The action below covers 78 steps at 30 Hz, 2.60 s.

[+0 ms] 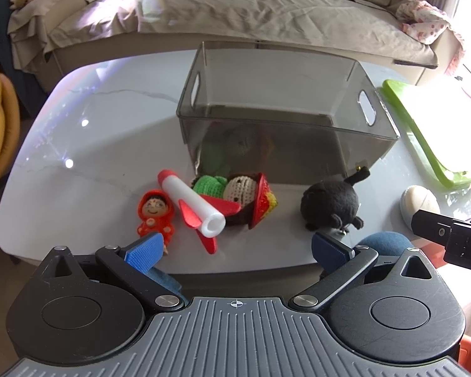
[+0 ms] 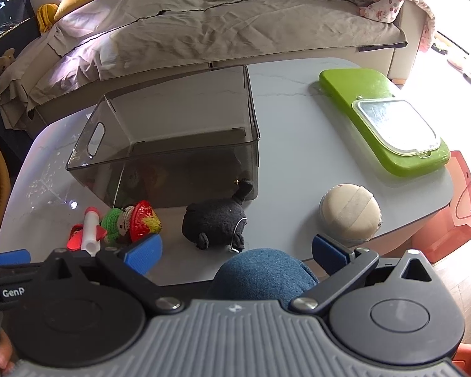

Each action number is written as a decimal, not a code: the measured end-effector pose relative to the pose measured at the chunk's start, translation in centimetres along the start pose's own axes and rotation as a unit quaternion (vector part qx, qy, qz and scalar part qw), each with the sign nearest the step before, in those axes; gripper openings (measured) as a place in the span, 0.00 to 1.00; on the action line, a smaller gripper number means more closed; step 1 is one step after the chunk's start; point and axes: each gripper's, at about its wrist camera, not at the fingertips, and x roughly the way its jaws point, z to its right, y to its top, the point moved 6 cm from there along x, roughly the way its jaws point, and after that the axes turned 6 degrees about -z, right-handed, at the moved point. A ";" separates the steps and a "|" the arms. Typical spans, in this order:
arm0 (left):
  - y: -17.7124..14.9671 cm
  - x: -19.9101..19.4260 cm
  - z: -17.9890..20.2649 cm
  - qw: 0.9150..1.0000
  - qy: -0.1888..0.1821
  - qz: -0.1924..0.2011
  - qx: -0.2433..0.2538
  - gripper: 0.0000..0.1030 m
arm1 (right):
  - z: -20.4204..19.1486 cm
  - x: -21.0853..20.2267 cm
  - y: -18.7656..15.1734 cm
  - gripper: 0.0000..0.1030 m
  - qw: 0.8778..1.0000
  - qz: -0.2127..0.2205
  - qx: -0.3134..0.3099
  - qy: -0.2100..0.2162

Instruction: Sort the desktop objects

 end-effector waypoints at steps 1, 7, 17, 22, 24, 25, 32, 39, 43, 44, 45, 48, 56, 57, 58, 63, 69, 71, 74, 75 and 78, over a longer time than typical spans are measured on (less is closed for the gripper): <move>0.1 0.1 -0.1 1.000 0.000 -0.001 0.000 1.00 | 0.0 0.0 0.0 1.00 1.000 0.000 0.000 0.000; 0.7 1.0 -1.0 1.000 -0.003 -0.005 -0.002 1.00 | 0.2 0.0 -0.2 1.00 1.000 -0.001 0.004 0.001; 0.6 1.4 -2.8 1.000 -0.003 0.003 -0.003 1.00 | -0.1 -0.1 -0.5 1.00 1.000 -0.002 -0.001 0.002; 0.6 1.4 -2.8 1.000 -0.005 0.008 -0.003 1.00 | -0.2 -0.2 -0.5 1.00 1.000 -0.002 -0.003 0.002; 0.5 1.4 -2.8 1.000 -0.005 0.008 -0.003 1.00 | -0.3 0.0 -0.5 1.00 1.000 -0.001 -0.004 0.002; 0.4 1.4 -2.8 1.000 -0.005 0.008 -0.003 1.00 | -0.3 0.2 -0.5 1.00 1.000 -0.001 -0.004 0.002; 0.7 1.4 -2.8 1.000 -0.012 0.011 -0.007 1.00 | -0.5 0.3 -0.4 1.00 1.000 -0.001 -0.008 0.002; 0.6 1.7 -3.1 1.000 -0.013 0.010 -0.012 1.00 | -0.6 0.9 -0.6 1.00 1.000 -0.007 -0.011 0.000; 0.5 2.1 -3.2 1.000 -0.012 0.007 -0.012 1.00 | -0.8 1.4 -0.7 1.00 1.000 -0.012 -0.013 -0.001; 0.4 2.2 -3.3 1.000 -0.012 0.005 -0.012 1.00 | -0.8 1.6 -0.7 1.00 1.000 -0.014 -0.014 -0.002; 0.4 2.3 -3.3 1.000 -0.013 0.004 -0.013 1.00 | -0.9 1.7 -0.7 1.00 1.000 -0.015 -0.015 -0.002; 0.3 2.7 -3.4 1.000 -0.015 -0.002 -0.016 1.00 | -1.1 2.0 -0.7 1.00 1.000 -0.021 -0.017 -0.002; 1.1 4.2 -4.4 1.000 -0.016 0.010 -0.018 1.00 | -1.5 2.6 -0.3 1.00 0.999 -0.030 -0.019 -0.007; 1.1 4.5 -4.7 1.000 -0.014 0.016 -0.017 1.00 | -1.3 2.6 -0.3 1.00 0.999 -0.030 -0.014 -0.006; 1.2 4.8 -4.9 1.000 -0.011 0.022 -0.016 1.00 | -1.2 2.7 -0.2 1.00 1.000 -0.027 -0.009 -0.003; 1.3 6.3 -6.1 0.999 0.000 0.054 -0.010 1.00 | -1.5 4.2 0.1 1.00 0.999 0.007 -0.012 0.036; 1.4 8.2 -7.6 0.996 0.014 0.091 -0.004 1.00 | -1.8 5.9 0.5 1.00 0.995 0.049 -0.017 0.083; 1.4 8.8 -8.1 0.994 0.019 0.104 -0.002 1.00 | -1.9 6.4 0.6 1.00 0.993 0.063 -0.018 0.099; 1.3 9.5 -8.8 0.992 0.023 0.127 0.003 1.00 | -2.1 7.2 0.8 1.00 0.989 0.083 -0.020 0.122; 0.9 9.3 -9.1 0.989 0.018 0.143 0.009 1.00 | -2.1 7.5 0.8 1.00 0.987 0.090 -0.021 0.130; -0.2 8.7 -10.0 0.982 0.000 0.185 0.025 1.00 | -2.2 8.2 1.0 1.00 0.982 0.111 -0.023 0.153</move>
